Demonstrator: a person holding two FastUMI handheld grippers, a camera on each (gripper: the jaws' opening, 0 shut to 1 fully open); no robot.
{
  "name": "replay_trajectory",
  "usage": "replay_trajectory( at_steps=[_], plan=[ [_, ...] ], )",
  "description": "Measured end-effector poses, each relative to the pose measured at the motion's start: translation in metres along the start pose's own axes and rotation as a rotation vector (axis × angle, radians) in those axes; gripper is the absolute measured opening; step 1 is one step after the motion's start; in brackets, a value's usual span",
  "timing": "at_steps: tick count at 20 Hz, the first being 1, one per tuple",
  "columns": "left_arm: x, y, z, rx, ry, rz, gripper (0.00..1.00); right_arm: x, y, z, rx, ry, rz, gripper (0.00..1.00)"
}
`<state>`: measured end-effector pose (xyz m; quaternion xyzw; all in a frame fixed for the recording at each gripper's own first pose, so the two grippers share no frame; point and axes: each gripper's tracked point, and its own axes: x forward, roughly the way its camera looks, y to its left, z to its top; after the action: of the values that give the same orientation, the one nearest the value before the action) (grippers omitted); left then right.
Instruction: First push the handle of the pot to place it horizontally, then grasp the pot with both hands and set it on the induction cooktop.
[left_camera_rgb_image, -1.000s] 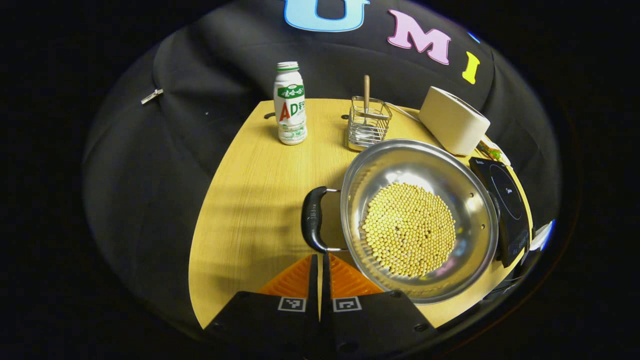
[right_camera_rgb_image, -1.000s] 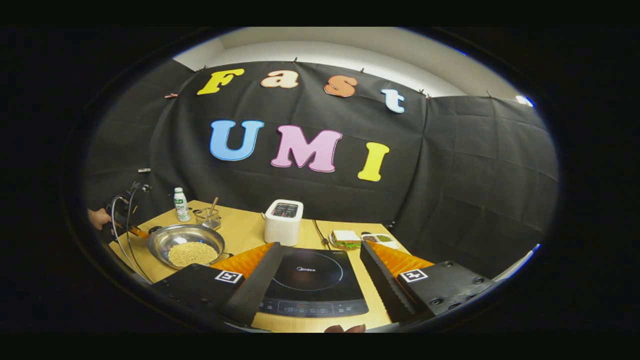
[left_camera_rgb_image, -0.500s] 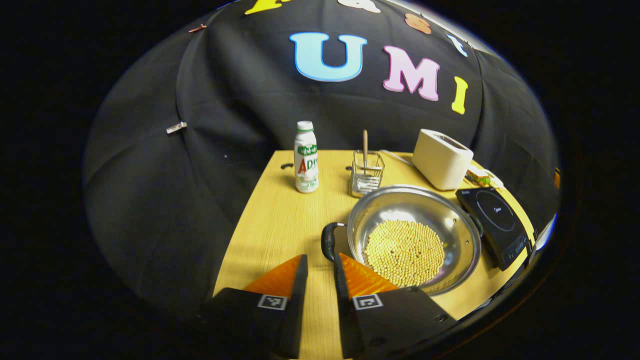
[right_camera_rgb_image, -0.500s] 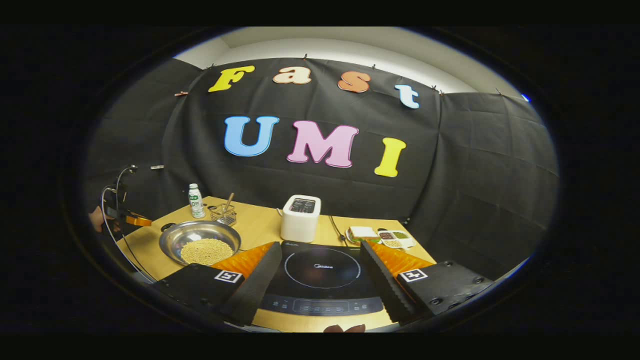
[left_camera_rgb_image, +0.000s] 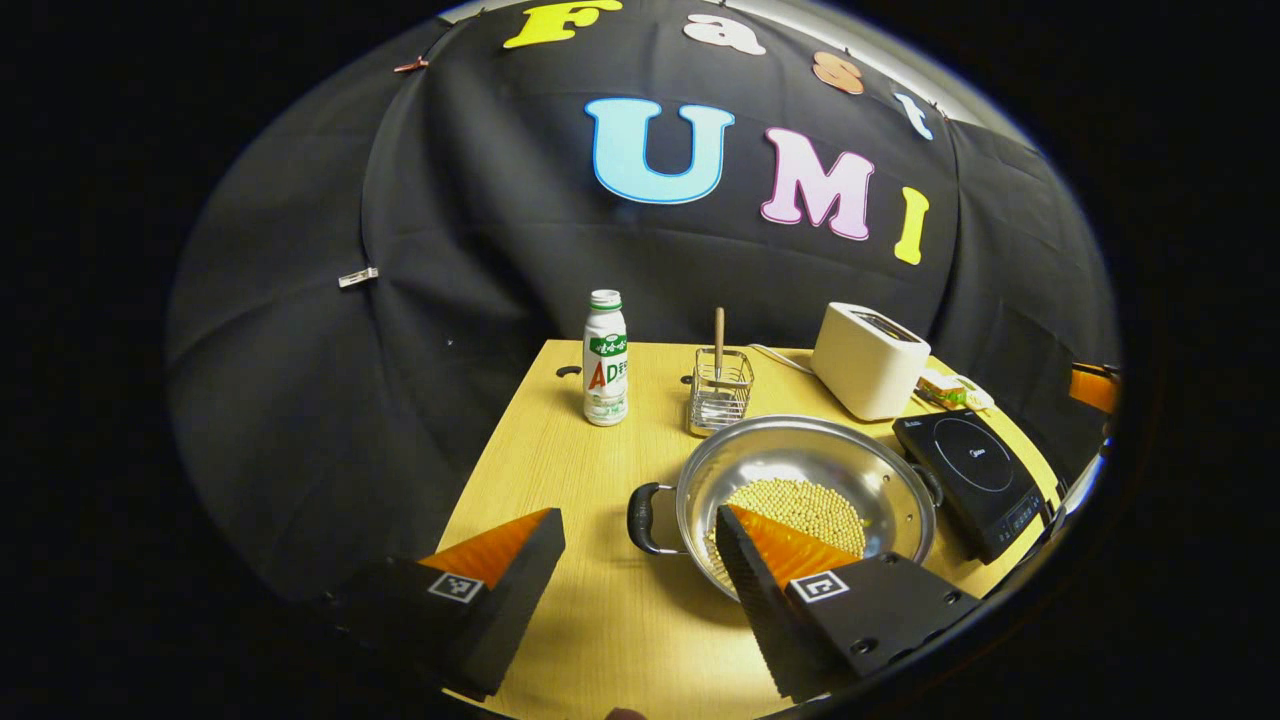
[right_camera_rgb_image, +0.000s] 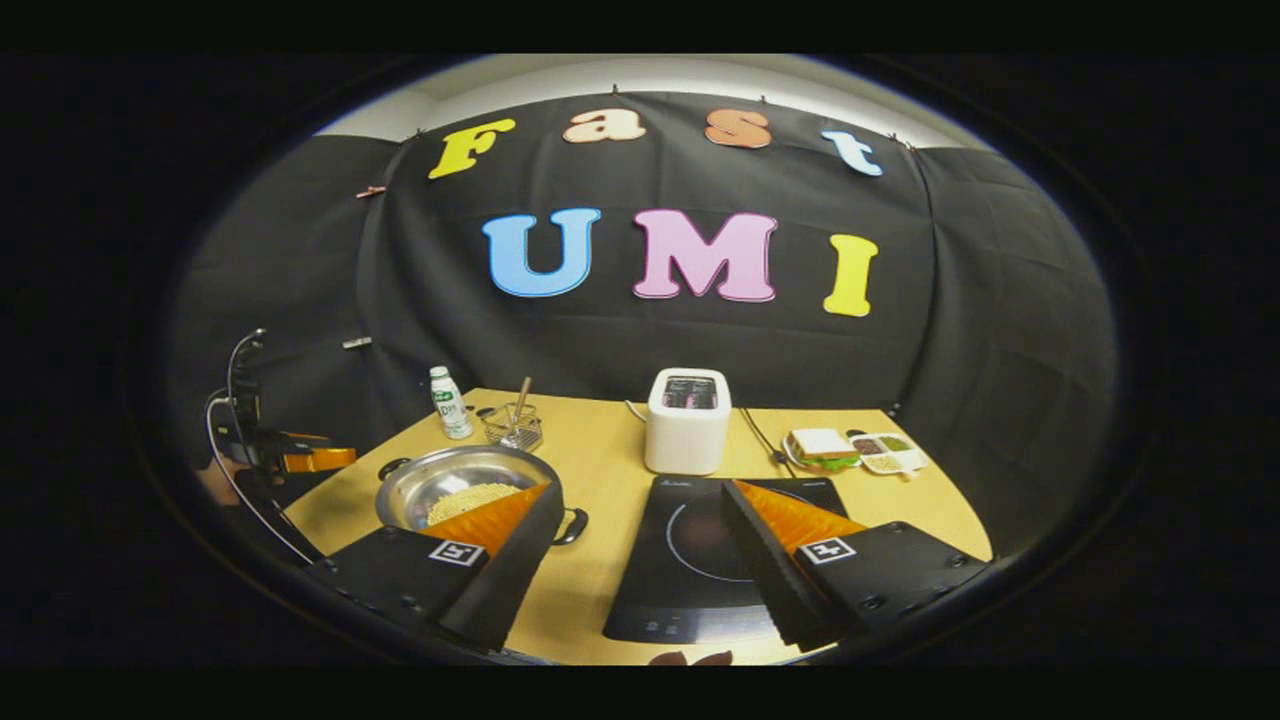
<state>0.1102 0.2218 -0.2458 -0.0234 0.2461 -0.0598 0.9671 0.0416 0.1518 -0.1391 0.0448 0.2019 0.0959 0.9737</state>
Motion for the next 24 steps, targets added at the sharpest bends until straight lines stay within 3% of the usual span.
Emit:
replay_trajectory(
  at_steps=[7, 16, 24],
  plan=[
    [0.024, 0.0, -0.007, 0.007, 0.054, -0.009, 0.95, 0.059, 0.032, -0.018, 0.017, 0.077, 0.018, 0.98],
    [0.062, 0.0, -0.023, -0.021, 0.124, -0.021, 0.95, 0.112, 0.062, -0.078, -0.043, 0.242, 0.028, 0.96],
    [0.098, -0.008, -0.049, 0.002, 0.22, -0.023, 0.96, 0.143, 0.061, -0.127, -0.068, 0.365, 0.012, 0.99]
  ],
)
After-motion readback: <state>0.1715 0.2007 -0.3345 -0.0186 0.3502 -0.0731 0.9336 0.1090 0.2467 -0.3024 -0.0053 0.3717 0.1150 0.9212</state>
